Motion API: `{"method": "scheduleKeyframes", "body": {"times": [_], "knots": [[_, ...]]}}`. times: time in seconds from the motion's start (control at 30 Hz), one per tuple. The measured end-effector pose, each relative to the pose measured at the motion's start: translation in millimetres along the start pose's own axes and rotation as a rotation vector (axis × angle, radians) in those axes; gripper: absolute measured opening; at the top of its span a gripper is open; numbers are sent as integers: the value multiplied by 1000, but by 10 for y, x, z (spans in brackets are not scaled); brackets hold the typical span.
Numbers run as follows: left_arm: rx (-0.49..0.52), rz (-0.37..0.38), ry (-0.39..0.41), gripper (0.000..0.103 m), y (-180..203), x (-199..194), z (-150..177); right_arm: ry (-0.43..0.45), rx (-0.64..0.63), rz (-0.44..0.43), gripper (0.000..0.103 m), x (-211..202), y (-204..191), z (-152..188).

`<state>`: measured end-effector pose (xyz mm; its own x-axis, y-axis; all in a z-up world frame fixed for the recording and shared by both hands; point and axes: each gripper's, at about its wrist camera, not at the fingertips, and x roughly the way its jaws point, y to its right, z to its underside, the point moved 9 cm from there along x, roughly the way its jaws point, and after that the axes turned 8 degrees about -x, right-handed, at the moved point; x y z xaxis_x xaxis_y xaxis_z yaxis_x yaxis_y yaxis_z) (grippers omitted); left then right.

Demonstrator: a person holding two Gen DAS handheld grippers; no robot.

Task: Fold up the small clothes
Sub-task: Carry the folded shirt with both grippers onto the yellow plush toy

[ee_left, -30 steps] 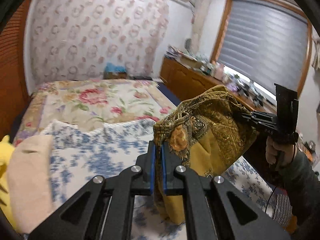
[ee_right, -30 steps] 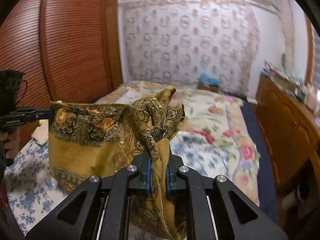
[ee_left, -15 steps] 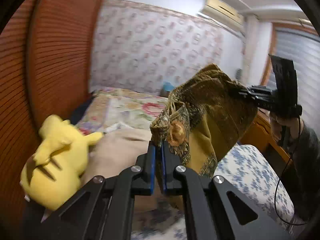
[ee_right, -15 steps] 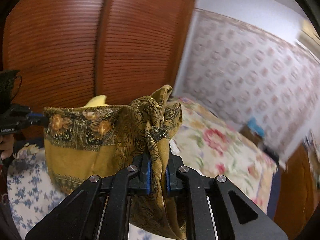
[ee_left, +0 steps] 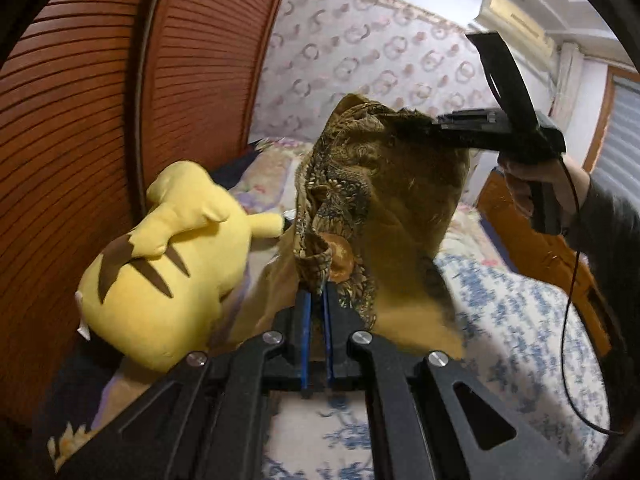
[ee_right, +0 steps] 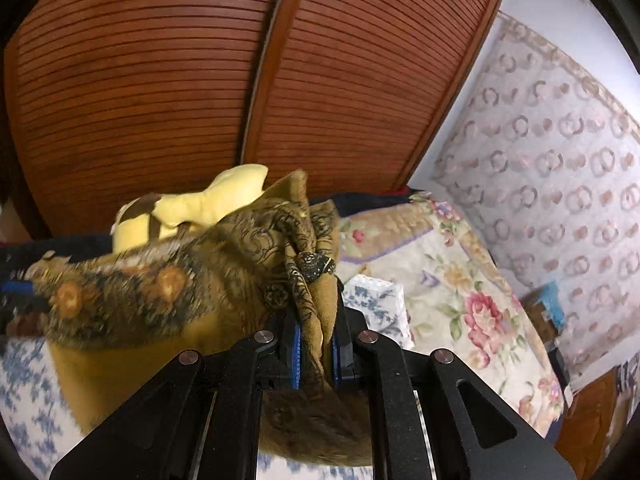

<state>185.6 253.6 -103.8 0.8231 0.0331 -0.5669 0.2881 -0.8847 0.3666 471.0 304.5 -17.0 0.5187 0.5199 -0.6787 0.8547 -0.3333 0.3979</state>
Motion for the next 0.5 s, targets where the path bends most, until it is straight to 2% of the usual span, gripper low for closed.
{"method": "scheduleKeyframes", "body": {"times": [0.1, 0.2, 0.33, 0.5], "knots": [[-1, -15, -20, 3, -67, 59, 24, -8, 109, -11, 30, 100, 123, 18], [18, -23, -24, 3, -54, 51, 11, -2, 170, 7, 42, 73, 226, 133], [46, -26, -7, 3, 1, -47, -57, 3, 228, 36, 49, -75, 309, 372], [98, -42, 35, 5, 146, -242, -151, 18, 290, 49, 51, -419, 211, 700]]}}
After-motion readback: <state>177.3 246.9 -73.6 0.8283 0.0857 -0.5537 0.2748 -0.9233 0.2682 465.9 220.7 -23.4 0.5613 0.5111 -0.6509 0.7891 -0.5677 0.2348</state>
